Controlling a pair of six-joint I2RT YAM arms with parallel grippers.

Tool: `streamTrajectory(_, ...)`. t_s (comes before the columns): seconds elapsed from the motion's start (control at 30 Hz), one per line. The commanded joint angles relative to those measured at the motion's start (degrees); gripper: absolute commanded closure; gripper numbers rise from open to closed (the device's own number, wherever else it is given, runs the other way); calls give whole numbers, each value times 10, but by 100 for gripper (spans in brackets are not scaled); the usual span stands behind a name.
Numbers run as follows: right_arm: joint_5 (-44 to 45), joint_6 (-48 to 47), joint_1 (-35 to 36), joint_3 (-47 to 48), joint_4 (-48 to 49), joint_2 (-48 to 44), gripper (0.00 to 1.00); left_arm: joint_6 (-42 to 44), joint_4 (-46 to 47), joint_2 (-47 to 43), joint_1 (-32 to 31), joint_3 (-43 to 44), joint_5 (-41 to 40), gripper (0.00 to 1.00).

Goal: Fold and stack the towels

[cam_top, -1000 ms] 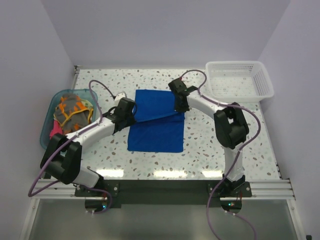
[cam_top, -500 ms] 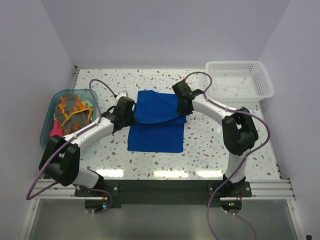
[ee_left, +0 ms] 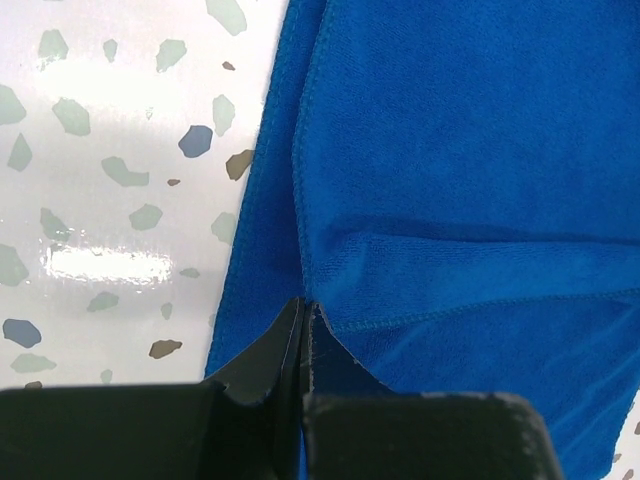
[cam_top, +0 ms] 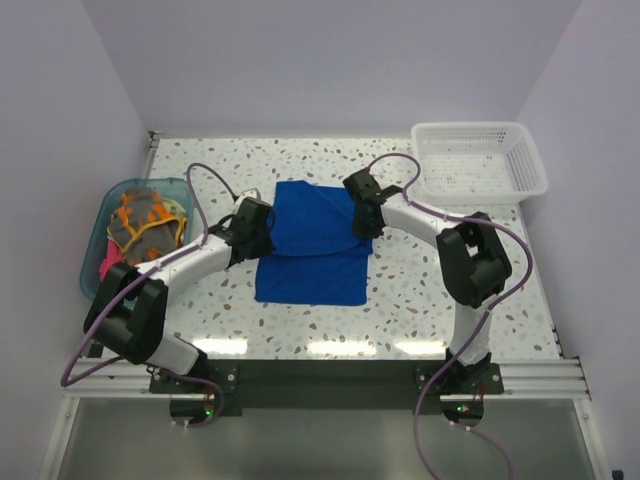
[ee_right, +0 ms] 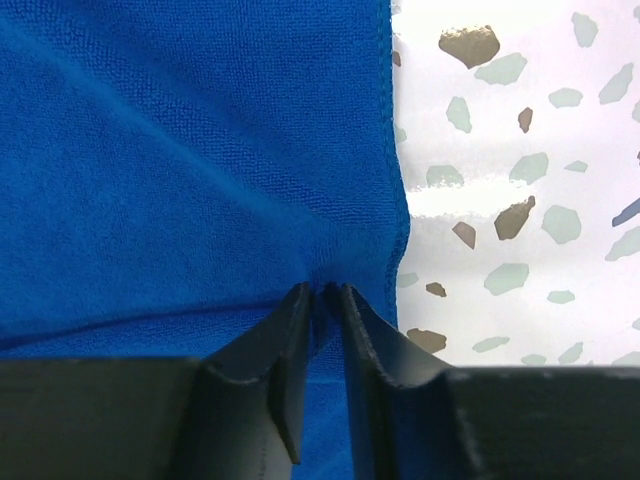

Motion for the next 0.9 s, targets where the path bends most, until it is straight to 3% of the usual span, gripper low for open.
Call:
streamTrajectory(0.0, -3, 11, 2, -2, 12, -3, 78, 14, 14, -12, 5, -2, -5, 100)
streamTrajectory(0.3, 18, 3, 2, 13, -26, -38, 100, 24, -3, -19, 5, 10, -23, 100)
streamTrajectory(0.67, 5, -15, 2, 66, -55, -79, 100, 71, -32, -4, 60, 92, -5, 100)
streamTrajectory(0.87, 32, -55, -2, 191, -94, -50, 100, 114, -89, 54, 102, 253, 16, 100)
